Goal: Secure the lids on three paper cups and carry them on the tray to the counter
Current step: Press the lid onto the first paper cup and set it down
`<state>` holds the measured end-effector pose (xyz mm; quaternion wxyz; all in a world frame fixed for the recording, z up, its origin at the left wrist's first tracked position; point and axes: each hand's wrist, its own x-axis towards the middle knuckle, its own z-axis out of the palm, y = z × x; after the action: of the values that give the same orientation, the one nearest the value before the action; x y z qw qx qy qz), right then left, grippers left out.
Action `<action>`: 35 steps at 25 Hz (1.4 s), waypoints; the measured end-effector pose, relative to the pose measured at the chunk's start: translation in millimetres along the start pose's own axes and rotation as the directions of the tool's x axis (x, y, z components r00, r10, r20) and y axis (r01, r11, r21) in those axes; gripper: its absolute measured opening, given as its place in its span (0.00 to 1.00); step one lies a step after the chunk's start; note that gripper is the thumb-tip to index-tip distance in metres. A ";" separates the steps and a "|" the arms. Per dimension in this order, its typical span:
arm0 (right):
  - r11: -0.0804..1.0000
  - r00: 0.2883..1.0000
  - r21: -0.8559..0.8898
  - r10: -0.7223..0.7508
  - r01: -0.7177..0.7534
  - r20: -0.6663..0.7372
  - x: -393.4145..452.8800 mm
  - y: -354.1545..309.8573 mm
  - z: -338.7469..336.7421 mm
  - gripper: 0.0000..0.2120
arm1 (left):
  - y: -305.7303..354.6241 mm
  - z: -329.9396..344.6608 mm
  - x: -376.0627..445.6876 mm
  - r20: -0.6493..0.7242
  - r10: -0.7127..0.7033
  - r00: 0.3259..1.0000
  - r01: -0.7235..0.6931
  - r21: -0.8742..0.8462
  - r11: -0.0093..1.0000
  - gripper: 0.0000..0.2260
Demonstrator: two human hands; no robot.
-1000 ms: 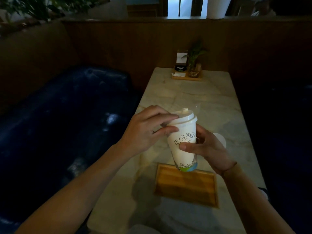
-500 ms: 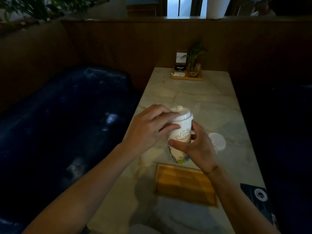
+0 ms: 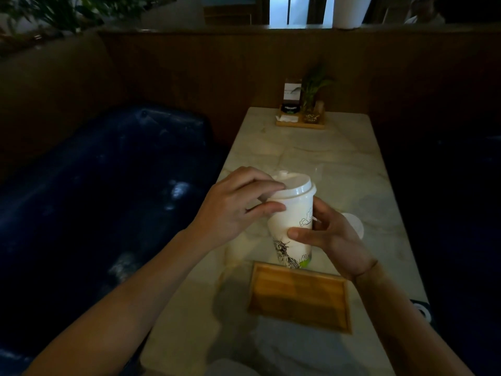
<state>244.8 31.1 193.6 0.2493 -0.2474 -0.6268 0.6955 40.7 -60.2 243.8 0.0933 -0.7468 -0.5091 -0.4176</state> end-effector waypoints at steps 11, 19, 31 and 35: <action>0.811 0.897 -0.584 -0.287 0.041 -0.335 4.4 -3.5 30.0 0.43 | 10.7 17.9 7.5 -0.050 0.029 0.998 -0.018 0.215 0.976 0.13; 0.955 0.949 -0.295 -0.121 0.031 -0.292 -1.2 -2.5 18.7 0.40 | 11.2 12.8 10.1 0.007 0.013 1.000 -0.014 0.116 0.993 0.14; 0.988 0.999 0.153 0.023 -0.027 0.026 -4.8 6.0 6.0 0.33 | 6.3 0.8 0.4 0.010 -0.016 1.000 0.016 -0.038 0.999 0.14; 0.999 1.000 0.048 -0.023 0.022 0.015 -1.4 5.4 12.8 0.33 | 3.7 2.9 -0.1 -0.027 -0.006 1.000 0.007 0.039 0.999 0.14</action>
<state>237.3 20.2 189.5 0.2580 -0.2288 -0.6147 0.7094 45.3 -60.3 243.0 0.1134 -0.7375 -0.5182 -0.4180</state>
